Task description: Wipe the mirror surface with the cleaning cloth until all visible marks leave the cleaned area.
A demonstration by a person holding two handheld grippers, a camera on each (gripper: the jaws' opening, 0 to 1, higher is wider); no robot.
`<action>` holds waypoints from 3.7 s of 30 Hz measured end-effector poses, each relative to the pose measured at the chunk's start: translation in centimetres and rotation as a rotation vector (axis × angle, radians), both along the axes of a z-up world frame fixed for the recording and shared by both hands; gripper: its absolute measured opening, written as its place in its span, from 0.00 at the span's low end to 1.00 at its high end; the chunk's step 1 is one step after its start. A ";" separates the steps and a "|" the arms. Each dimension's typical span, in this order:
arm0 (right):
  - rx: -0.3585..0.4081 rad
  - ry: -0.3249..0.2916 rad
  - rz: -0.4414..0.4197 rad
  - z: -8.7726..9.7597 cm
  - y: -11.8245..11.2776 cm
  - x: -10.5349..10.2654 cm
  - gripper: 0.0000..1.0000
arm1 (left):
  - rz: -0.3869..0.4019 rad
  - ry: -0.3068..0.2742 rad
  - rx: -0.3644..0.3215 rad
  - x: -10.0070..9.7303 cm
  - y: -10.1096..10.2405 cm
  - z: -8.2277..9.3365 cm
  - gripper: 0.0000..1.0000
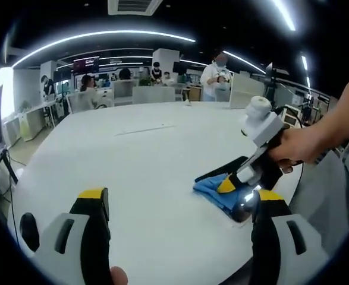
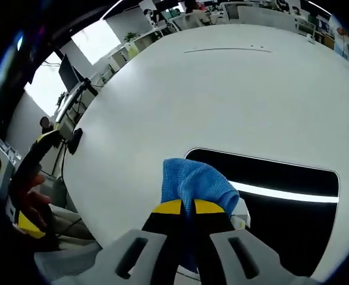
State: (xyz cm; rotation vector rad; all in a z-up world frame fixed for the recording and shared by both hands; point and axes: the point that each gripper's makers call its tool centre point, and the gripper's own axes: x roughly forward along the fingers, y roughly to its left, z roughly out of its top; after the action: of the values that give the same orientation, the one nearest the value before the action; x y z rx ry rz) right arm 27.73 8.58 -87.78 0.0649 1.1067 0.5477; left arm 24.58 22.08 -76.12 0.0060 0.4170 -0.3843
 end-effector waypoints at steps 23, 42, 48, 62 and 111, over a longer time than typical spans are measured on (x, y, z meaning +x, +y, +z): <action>0.009 -0.017 0.048 0.0 -1.2 -0.4 0.00 | -0.002 -0.004 0.002 0.0 -0.5 0.9 0.99; 0.017 -0.010 -0.027 0.0 -6.8 -0.6 0.00 | -0.054 0.023 -0.006 -0.7 -1.4 -0.8 0.99; 0.016 -0.001 -0.045 0.0 -8.4 -0.8 0.00 | -0.072 0.029 -0.001 -1.0 -1.3 -1.6 0.99; 0.000 -0.004 -0.070 0.0 -12.1 -0.7 0.00 | -0.056 0.033 -0.006 -1.2 -0.6 -1.7 0.99; -0.024 -0.002 -0.183 -0.2 -19.1 -0.3 0.00 | -0.101 0.047 -0.025 -1.2 -2.0 -1.6 0.99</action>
State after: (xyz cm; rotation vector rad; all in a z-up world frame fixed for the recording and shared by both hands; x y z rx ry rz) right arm 27.44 -10.47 -87.95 0.1434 1.0925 0.3702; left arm 23.40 20.03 -77.70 -0.0060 0.4592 -0.4900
